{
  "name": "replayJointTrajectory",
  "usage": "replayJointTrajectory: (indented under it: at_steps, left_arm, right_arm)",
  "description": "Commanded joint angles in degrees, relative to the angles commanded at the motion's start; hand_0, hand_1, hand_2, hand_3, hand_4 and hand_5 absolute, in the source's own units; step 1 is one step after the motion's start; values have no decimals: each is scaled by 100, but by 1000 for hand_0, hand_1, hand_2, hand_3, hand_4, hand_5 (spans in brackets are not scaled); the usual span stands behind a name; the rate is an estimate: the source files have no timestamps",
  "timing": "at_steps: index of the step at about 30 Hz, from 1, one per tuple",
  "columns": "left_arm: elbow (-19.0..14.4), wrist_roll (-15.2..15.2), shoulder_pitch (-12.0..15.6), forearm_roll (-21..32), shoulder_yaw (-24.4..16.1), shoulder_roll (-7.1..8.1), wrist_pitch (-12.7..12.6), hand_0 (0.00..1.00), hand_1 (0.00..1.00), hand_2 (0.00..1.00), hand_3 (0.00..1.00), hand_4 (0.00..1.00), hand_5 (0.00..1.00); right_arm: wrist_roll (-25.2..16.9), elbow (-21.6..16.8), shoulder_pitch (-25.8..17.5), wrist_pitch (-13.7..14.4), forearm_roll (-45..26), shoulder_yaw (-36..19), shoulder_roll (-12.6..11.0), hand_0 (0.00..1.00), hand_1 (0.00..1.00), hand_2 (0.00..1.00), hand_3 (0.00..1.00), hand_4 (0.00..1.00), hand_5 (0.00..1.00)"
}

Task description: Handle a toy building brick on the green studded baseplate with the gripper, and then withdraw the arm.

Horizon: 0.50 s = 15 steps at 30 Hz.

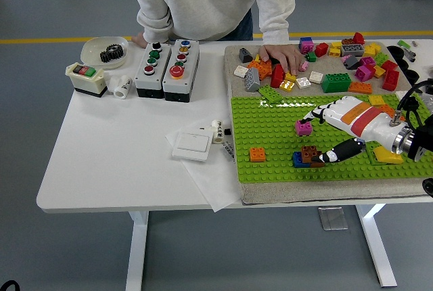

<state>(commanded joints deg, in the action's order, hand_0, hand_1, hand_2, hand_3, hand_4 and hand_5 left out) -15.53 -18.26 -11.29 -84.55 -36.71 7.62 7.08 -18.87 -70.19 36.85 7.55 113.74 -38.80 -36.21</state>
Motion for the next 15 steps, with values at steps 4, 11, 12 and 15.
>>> replayJointTrajectory:
  at_steps: [4,11,12,15]
  left_arm:
    - [6,1,1,-2,-6,-1,-12,733,730,735,596,659,599]
    - [8,-4,5,-59,-33,-8,-5,733,730,735,596,659,599]
    - [8,-4,5,-62,-34,-8,-5,733,730,735,596,659,599]
    - [9,-3,6,-63,-34,-10,-7,733,730,735,596,659,599]
  right_arm:
    - [-1,-322,-284,32,-242,-261,-153,647,665,730,648,893,633]
    - [-315,-657,-700,197,-459,-404,-310,676,675,717,594,841,665]
    - [-337,-669,-722,202,-457,-402,-314,676,675,717,594,841,665]
    - [-401,-690,-804,239,-416,-403,-318,676,675,717,594,841,665]
